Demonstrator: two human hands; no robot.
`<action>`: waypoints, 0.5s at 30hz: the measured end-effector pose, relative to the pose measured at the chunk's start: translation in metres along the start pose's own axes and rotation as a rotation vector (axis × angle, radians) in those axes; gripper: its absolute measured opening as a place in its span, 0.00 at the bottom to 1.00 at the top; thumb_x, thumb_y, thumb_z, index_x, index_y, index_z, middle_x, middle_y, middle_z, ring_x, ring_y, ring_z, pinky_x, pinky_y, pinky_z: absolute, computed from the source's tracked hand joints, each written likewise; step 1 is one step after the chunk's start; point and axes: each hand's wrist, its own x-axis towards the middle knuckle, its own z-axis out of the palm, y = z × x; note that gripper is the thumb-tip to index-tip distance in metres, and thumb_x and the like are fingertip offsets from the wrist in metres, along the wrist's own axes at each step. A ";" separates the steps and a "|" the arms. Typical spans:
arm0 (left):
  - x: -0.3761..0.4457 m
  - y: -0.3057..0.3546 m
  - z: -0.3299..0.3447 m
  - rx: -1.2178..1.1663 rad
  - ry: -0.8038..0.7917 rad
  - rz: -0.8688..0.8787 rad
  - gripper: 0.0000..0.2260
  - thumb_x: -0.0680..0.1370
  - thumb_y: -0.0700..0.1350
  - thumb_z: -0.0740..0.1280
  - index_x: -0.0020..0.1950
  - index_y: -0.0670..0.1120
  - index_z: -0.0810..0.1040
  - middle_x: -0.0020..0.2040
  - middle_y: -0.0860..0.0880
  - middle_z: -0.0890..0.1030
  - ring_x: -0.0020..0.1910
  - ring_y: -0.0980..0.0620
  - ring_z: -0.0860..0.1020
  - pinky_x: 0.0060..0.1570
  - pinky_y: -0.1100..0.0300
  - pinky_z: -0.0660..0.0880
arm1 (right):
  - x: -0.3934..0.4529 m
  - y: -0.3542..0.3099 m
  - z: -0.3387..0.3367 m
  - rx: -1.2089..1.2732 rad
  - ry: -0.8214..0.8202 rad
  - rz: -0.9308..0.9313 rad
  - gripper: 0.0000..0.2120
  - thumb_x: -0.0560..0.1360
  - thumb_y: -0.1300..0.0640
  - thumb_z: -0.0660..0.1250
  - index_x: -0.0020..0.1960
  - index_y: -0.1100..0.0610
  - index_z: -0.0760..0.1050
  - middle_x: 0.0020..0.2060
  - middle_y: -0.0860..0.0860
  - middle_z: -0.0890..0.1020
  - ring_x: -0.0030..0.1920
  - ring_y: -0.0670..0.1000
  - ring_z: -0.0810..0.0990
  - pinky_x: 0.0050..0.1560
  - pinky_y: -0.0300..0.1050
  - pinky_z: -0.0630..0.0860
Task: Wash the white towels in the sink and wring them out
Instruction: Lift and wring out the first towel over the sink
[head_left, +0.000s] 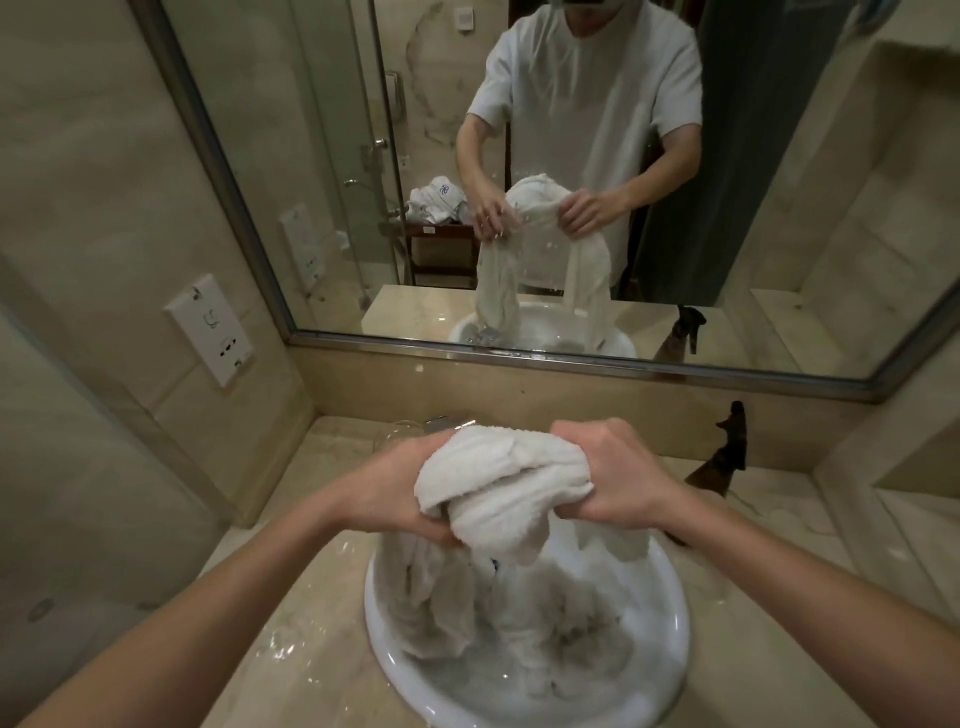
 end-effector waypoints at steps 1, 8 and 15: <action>0.002 0.003 0.000 -0.041 -0.031 0.033 0.40 0.64 0.46 0.83 0.72 0.53 0.69 0.66 0.61 0.76 0.65 0.60 0.75 0.65 0.58 0.72 | 0.002 0.001 -0.002 -0.046 0.038 -0.037 0.16 0.61 0.45 0.73 0.36 0.48 0.67 0.29 0.42 0.72 0.30 0.47 0.72 0.30 0.46 0.69; 0.013 0.011 -0.009 -0.445 -0.279 0.044 0.41 0.63 0.57 0.82 0.72 0.53 0.69 0.71 0.49 0.75 0.71 0.48 0.72 0.69 0.53 0.70 | 0.022 -0.007 -0.023 -0.171 0.225 -0.200 0.22 0.64 0.46 0.76 0.39 0.48 0.62 0.33 0.43 0.70 0.31 0.50 0.69 0.29 0.48 0.69; 0.029 0.014 -0.027 -1.000 -0.443 -0.264 0.62 0.41 0.74 0.77 0.71 0.47 0.74 0.65 0.44 0.80 0.63 0.48 0.79 0.57 0.55 0.79 | 0.042 -0.031 -0.054 -0.187 0.254 -0.323 0.16 0.69 0.44 0.72 0.40 0.53 0.69 0.34 0.46 0.72 0.32 0.50 0.71 0.30 0.47 0.69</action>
